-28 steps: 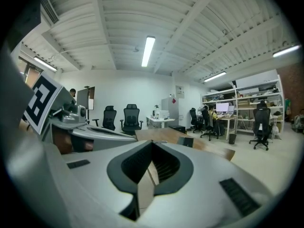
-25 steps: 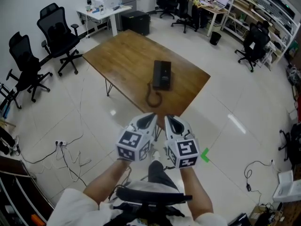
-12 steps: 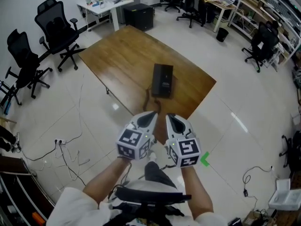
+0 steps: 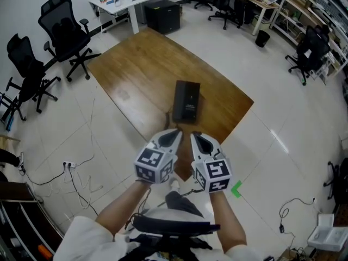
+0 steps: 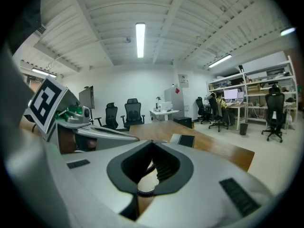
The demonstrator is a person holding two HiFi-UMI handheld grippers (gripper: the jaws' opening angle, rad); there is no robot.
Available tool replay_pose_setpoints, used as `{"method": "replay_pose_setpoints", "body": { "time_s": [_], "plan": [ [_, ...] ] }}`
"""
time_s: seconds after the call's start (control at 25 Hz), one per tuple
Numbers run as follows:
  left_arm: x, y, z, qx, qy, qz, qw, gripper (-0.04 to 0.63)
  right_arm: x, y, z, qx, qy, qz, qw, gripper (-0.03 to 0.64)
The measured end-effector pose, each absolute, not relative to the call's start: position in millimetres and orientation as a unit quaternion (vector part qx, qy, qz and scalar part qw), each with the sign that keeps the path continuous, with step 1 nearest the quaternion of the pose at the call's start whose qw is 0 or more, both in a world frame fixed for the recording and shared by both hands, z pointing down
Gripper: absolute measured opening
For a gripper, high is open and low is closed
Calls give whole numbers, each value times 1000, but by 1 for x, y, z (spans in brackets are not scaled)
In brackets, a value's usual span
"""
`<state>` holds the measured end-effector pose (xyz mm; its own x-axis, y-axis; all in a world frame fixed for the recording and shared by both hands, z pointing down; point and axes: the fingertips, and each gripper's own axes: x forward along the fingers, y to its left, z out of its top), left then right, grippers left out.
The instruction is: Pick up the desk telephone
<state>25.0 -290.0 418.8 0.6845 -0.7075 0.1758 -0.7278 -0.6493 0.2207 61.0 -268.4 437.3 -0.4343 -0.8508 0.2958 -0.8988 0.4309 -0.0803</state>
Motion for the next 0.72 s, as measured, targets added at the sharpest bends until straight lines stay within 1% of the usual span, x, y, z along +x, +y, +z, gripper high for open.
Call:
{"method": "replay_pose_setpoints", "body": {
  "time_s": [0.24,0.32,0.52,0.56,0.64,0.72],
  "plan": [
    [35,-325,436,907,-390,50,150,5,75,-302,453,505,-847,139,95,6],
    [37,-336,442,906,-390,51,156,26,79,-313,460,497,-850,149,95,55],
    [36,-363,457,900,-397,63,167,26,86,-340,473,488,-852,164,97,57],
    [36,-368,461,899,-397,65,171,38,87,-345,477,486,-852,168,97,57],
    [37,-377,468,898,-395,69,182,85,90,-354,484,482,-853,176,101,57],
    [37,-386,474,896,-396,72,186,89,91,-360,491,478,-853,181,106,57]
  ]
}}
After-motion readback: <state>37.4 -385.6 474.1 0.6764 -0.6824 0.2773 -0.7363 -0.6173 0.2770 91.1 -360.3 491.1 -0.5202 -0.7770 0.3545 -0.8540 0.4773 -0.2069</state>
